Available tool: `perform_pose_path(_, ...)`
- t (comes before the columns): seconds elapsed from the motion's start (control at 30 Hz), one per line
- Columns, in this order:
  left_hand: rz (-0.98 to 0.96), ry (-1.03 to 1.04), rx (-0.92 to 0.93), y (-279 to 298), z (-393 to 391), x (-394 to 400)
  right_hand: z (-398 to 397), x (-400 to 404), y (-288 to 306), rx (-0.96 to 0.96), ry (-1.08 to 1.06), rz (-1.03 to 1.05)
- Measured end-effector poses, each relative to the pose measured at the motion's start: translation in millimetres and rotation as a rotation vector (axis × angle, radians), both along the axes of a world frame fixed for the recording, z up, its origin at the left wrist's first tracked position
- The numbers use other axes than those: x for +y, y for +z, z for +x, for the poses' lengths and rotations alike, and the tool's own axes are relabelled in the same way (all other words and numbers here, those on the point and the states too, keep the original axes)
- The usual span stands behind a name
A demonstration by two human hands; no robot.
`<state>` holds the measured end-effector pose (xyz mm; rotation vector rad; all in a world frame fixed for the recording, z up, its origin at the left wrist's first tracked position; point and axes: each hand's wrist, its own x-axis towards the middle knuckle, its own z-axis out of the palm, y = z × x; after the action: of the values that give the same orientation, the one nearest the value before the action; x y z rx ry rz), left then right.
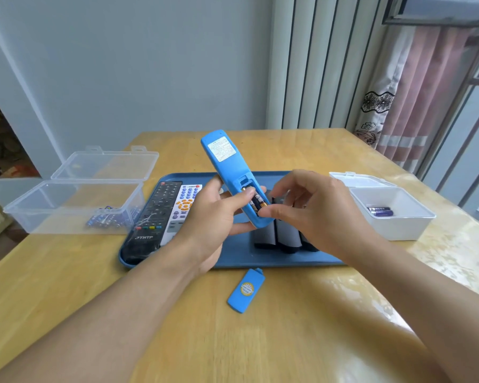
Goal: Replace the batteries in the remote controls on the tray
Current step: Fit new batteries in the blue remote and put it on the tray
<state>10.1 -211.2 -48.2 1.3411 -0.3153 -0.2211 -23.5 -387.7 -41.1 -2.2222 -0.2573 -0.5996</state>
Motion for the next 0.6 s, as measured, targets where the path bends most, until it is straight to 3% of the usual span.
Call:
perform_pose_path(0.17,0.014,-0.073,0.006,1.7,2.3,4.2,-2.0,-0.2,6.2,0.290,0.122,0.237)
perform_pose_path(0.33,0.068,-0.143,-0.023,-0.3,0.8,3.4,-2.5,-0.7,4.6,0.418,0.143,0.343)
perform_pose_path(0.5,0.069,-0.179,-0.052,-0.6,1.0,3.9,-2.3,2.4,2.2,0.407,0.126,0.436)
perform_pose_path(0.6,0.082,-0.137,-0.081,-0.4,3.0,4.2,-1.0,4.6,-2.2,0.290,0.038,0.216)
